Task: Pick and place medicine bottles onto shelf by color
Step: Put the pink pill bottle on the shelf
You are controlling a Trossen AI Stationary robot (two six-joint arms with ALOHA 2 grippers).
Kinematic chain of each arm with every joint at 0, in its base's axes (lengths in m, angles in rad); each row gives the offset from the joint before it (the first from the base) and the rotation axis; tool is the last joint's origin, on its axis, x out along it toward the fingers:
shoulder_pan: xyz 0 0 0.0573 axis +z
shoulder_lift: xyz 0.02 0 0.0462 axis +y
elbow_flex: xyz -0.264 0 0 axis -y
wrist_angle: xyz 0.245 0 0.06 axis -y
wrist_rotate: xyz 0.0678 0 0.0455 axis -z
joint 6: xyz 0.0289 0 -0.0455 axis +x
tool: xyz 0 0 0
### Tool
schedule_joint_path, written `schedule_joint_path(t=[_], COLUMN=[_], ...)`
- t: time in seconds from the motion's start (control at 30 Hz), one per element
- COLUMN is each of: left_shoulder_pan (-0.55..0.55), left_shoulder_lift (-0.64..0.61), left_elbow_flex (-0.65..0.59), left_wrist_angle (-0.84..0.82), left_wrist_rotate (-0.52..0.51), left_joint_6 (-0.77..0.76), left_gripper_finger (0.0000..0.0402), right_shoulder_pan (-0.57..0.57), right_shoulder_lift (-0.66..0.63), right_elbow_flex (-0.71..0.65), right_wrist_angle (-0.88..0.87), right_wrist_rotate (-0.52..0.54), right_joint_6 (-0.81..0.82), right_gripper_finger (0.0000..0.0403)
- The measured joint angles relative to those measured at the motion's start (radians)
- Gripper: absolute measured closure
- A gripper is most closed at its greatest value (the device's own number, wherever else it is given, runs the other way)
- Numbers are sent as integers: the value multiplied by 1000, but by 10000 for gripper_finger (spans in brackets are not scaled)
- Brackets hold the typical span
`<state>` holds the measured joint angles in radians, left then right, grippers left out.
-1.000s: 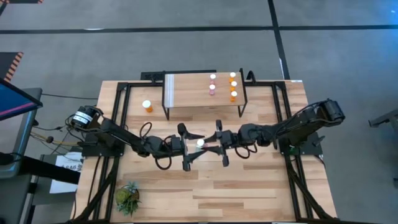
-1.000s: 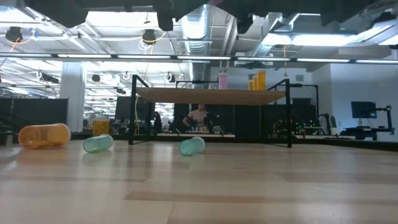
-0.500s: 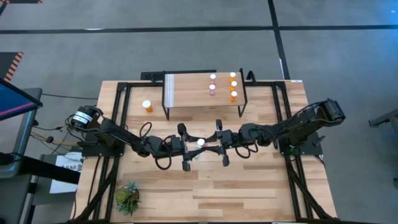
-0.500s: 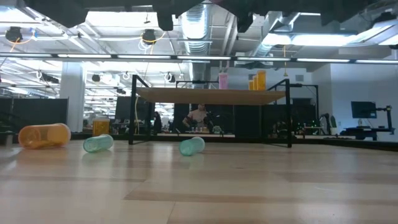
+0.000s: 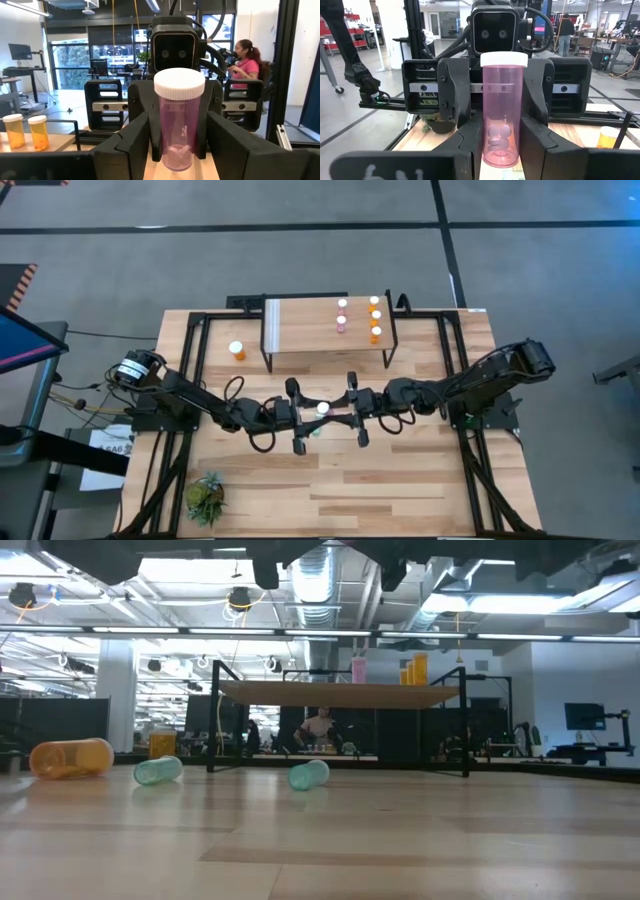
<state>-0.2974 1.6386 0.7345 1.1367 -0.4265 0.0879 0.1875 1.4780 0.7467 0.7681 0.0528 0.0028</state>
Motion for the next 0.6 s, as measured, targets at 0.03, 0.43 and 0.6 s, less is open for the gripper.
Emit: schedule_joint_path(t=[0.03, 0.43, 0.6], left_shoulder_pan=[0, -6, -6], left_shoulder_lift=[0, 0, 0], left_elbow_flex=[0, 0, 0], left_wrist_angle=[1, 22, 40], left_wrist_rotate=[1, -4, -5], left_joint_6=[-4, -20, -25], left_gripper_finger=[242, 237, 211], right_shoulder_pan=[0, 1, 1], right_shoulder_lift=[0, 0, 0], right_elbow_flex=[0, 2, 1], right_wrist_angle=[0, -1, -13], right_wrist_rotate=[0, 0, 0], right_joint_6=[0, 0, -6], right_gripper_finger=[290, 290, 290])
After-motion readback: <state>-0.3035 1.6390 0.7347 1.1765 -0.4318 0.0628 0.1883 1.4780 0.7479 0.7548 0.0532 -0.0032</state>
